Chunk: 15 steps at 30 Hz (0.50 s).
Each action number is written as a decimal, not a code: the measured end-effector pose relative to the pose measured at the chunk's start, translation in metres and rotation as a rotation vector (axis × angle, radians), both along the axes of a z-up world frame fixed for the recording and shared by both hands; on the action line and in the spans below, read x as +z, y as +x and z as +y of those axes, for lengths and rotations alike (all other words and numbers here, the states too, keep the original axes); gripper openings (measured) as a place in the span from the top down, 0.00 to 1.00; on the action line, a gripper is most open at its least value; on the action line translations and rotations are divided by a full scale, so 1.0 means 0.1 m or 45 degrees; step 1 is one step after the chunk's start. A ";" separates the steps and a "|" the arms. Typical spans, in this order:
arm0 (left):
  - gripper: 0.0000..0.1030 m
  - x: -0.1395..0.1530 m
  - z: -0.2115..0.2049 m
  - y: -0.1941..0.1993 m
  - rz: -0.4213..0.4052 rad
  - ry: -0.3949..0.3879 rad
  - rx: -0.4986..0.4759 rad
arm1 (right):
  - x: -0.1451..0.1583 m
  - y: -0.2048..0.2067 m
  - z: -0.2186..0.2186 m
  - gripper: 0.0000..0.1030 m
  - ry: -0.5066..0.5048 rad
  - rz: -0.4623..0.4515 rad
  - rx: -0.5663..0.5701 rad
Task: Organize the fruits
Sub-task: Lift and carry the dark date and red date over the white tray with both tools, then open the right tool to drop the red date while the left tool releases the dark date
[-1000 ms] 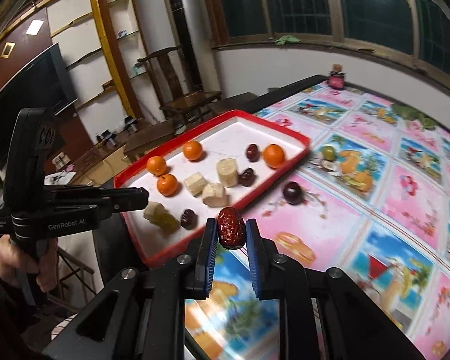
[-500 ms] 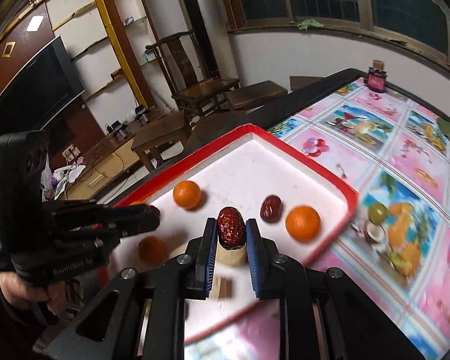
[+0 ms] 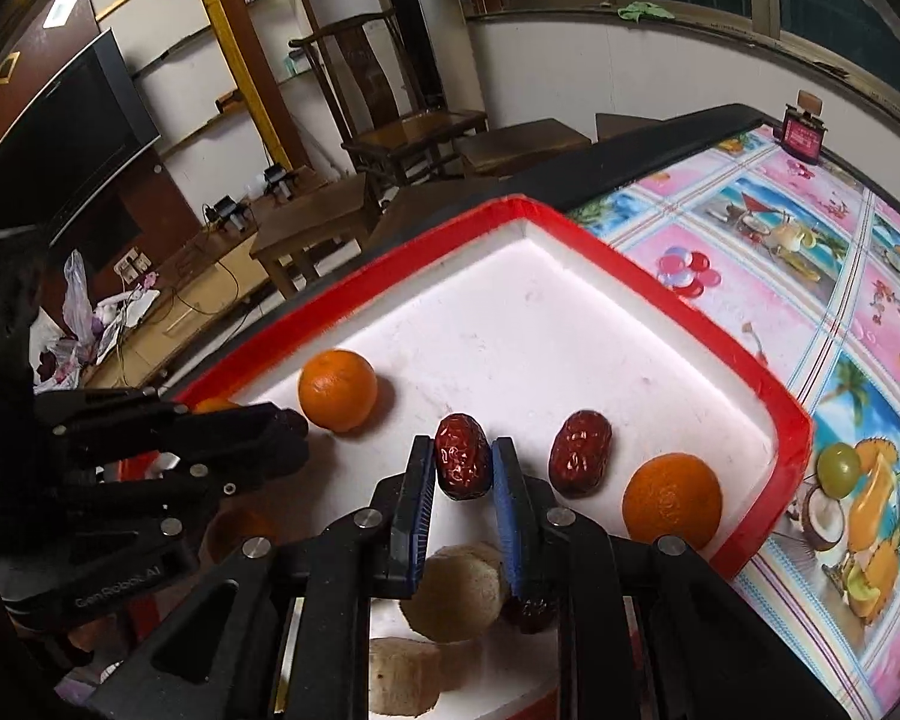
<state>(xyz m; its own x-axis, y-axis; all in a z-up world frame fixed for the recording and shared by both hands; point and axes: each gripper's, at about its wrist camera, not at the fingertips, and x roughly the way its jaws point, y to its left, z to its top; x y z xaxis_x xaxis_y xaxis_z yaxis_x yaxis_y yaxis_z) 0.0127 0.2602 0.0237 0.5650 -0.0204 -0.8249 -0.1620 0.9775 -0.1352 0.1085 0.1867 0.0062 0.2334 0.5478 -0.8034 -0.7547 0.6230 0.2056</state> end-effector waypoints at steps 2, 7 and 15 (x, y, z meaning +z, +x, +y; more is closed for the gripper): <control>0.84 -0.02 0.00 0.01 0.006 -0.001 0.010 | -0.02 -0.01 -0.02 0.79 -0.002 -0.005 -0.002; 0.84 -0.02 0.00 -0.01 0.010 -0.003 0.038 | -0.01 -0.05 -0.03 0.77 -0.006 -0.020 -0.004; 0.58 0.05 -0.07 -0.10 -0.002 0.006 0.046 | 0.21 -0.20 -0.25 0.67 0.064 -0.046 -0.039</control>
<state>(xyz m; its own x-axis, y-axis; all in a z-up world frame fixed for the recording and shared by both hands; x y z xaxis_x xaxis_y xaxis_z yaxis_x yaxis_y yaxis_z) 0.0030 0.2533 0.0285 0.5664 0.0034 -0.8241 -0.1967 0.9717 -0.1312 0.0883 0.1616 0.0271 0.2792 0.5795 -0.7657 -0.7429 0.6356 0.2102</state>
